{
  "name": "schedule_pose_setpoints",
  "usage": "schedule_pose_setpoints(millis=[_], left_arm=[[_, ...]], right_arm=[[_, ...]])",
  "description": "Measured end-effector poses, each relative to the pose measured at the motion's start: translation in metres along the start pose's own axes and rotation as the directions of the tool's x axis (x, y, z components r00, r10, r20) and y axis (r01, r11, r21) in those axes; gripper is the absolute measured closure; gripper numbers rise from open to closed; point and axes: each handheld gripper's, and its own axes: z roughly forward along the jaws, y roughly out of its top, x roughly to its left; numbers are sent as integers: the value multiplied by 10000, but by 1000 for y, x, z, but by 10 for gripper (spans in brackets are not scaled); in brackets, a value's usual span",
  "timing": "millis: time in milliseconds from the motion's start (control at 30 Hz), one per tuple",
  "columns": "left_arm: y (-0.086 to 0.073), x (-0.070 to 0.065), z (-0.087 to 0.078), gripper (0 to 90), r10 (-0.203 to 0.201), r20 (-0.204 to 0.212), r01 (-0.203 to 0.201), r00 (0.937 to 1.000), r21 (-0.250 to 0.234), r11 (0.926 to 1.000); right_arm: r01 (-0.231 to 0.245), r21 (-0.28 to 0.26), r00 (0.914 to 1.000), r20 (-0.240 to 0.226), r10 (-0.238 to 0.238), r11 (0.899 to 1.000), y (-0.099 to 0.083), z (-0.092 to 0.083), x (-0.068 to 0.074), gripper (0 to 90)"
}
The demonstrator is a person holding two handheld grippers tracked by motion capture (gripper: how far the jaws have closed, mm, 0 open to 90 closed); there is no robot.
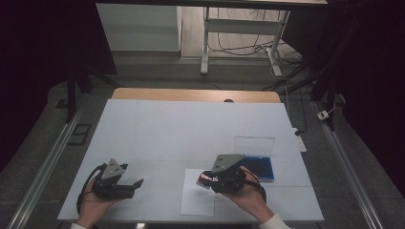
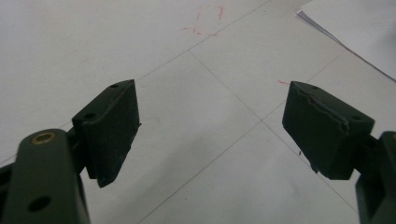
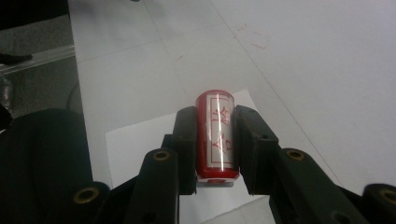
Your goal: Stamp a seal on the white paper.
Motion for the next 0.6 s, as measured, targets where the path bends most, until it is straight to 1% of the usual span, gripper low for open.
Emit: schedule_pose_setpoints(millis=[133,233,333,433,500,533,600], left_arm=[[0,0,1,191,39,17,-39,10000,52,10000],[0,-1,1,191,42,-9,-42,10000,66,10000],[0,-1,1,191,44,7,-44,10000,56,10000],[0,-1,1,191,44,5,-44,10000,59,10000],[0,-1,1,191,47,-14,-47,10000,78,10000],[0,-1,1,191,52,-13,-52,10000,74,10000],[0,-1,1,191,47,-3,-47,10000,66,10000]], right_arm=[[136,80,9999,-8,-136,9999,3,3,3,698],[92,61,10000,-37,-92,9999,3,6,5,698],[166,99,9999,-27,-165,9998,4,9,5,698],[200,266,9998,-42,-199,9994,4,12,6,698],[166,290,9998,-118,-163,9994,4,15,7,698],[234,306,9997,-105,-231,9993,4,16,7,698],[201,368,9997,-111,-197,9991,3,18,7,698]])
